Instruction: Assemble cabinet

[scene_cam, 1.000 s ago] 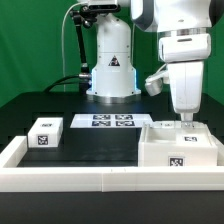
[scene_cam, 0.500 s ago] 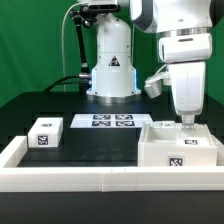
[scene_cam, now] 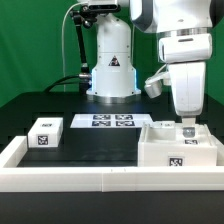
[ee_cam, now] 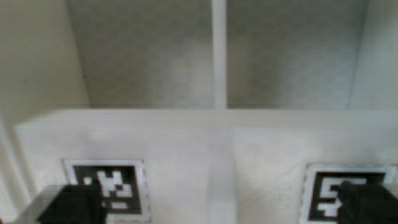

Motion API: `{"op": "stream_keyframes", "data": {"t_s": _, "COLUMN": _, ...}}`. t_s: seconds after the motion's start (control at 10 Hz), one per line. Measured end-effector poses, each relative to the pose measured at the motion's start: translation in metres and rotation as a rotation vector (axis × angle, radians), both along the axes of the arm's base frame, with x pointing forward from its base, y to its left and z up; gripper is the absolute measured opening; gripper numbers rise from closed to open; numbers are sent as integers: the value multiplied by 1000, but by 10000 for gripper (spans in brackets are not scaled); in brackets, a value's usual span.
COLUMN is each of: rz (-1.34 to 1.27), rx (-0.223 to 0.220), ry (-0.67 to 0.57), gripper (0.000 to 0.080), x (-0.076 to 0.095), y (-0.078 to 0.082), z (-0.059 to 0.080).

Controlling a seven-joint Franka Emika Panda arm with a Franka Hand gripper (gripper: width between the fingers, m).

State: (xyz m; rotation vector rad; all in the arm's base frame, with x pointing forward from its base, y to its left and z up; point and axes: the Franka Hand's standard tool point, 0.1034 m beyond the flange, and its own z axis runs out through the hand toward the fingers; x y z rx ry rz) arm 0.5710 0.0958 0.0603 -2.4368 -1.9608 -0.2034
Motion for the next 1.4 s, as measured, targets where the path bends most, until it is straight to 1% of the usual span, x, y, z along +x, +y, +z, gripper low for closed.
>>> {"op": "stream_keyframes", "data": {"t_s": 0.1, "rz": 0, "rx": 0, "ry": 0, "gripper": 759, "x": 0, "y": 0, "z": 0}}
{"op": "stream_keyframes", "data": {"t_s": 0.2, "rz": 0, "rx": 0, "ry": 0, "gripper": 759, "x": 0, "y": 0, "z": 0}}
{"op": "stream_keyframes", "data": {"t_s": 0.3, "rz": 0, "rx": 0, "ry": 0, "gripper": 791, "x": 0, "y": 0, "z": 0}}
{"op": "stream_keyframes", "data": {"t_s": 0.5, "rz": 1, "rx": -1, "ry": 0, "gripper": 797, "x": -1, "y": 0, "z": 1}}
{"op": "stream_keyframes", "data": {"t_s": 0.6, "rz": 4, "rx": -6, "ry": 0, "gripper": 796, "x": -6, "y": 0, "z": 7}}
{"op": "stream_keyframes", "data": {"t_s": 0.8, "rz": 9, "rx": -25, "ry": 19, "gripper": 796, "x": -17, "y": 3, "z": 26}}
{"op": "stream_keyframes", "data": {"t_s": 0.9, "rz": 7, "rx": -30, "ry": 9, "gripper": 796, "x": -24, "y": 5, "z": 38}}
{"op": "stream_keyframes", "data": {"t_s": 1.0, "rz": 10, "rx": -37, "ry": 5, "gripper": 796, "x": -37, "y": 7, "z": 47}}
{"op": "stream_keyframes", "data": {"t_s": 1.1, "rz": 14, "rx": -45, "ry": 10, "gripper": 796, "x": -47, "y": 5, "z": 50}}
{"op": "stream_keyframes", "data": {"t_s": 1.4, "rz": 12, "rx": -44, "ry": 15, "gripper": 796, "x": -46, "y": 5, "z": 47}}
